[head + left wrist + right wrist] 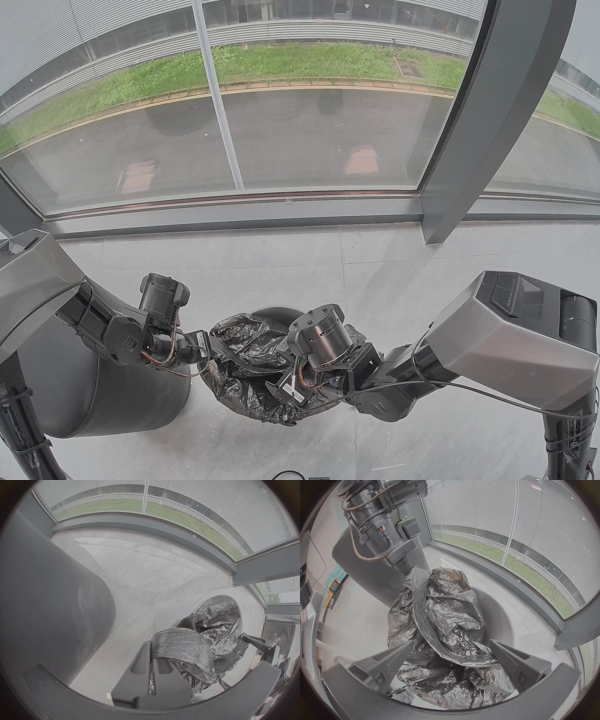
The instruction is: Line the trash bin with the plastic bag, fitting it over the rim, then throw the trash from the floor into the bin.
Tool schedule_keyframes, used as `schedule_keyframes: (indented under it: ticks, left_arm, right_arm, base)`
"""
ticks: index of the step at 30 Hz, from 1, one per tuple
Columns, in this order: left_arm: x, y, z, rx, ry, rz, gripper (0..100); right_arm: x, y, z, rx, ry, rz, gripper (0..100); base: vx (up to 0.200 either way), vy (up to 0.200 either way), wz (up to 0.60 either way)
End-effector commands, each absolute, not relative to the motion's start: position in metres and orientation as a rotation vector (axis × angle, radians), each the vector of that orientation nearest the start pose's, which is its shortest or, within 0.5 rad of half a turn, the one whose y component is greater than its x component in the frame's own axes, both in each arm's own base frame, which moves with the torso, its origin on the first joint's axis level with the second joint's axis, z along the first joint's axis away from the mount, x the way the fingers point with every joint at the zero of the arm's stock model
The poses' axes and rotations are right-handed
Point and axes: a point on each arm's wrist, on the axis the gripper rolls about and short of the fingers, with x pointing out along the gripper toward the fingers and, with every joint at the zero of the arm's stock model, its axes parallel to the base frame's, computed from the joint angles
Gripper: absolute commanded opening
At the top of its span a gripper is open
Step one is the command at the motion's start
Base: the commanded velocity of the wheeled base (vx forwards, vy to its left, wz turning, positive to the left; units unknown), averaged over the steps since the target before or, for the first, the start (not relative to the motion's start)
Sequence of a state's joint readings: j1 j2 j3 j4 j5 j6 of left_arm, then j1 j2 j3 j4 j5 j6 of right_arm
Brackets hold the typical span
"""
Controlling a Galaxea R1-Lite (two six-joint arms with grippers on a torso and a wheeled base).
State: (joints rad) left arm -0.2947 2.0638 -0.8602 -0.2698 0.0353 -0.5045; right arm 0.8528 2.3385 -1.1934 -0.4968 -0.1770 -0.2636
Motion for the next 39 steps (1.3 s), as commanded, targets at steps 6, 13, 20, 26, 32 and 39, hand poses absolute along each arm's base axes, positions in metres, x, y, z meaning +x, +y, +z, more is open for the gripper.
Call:
schedule_keyframes:
  ticks: [6,13,20,26,32,39]
  left_arm:
    - [0.321,-0.098,0.046,-0.311,0.959,-0.002,0]
    - [0.321,-0.099,0.046,-0.310,0.958,-0.005,0]
    - [0.320,-0.099,0.047,-0.311,0.956,-0.008,0]
    - [0.320,-0.099,0.046,-0.310,0.959,-0.007,0]
    - [0.320,-0.099,0.045,-0.311,0.960,-0.005,0]
    - [0.321,-0.099,0.045,-0.310,0.959,-0.007,0]
  right_arm:
    - [0.288,0.325,0.019,-0.584,0.492,0.711,100]
    - [0.296,0.332,0.017,-0.593,0.472,0.650,100]
    - [0.305,0.336,0.028,-0.568,0.422,0.591,100]
    - [0.322,0.337,0.039,-0.511,0.321,0.502,100]
    - [0.330,0.335,0.045,-0.474,0.275,0.479,100]
    - [0.344,0.337,0.054,-0.443,0.234,0.458,100]
  base:
    - [0.000,0.000,0.00]
    - [0.000,0.000,0.00]
    - [0.000,0.000,0.00]
    - [0.000,0.000,0.00]
    - [0.000,0.000,0.00]
    - [0.000,0.000,0.00]
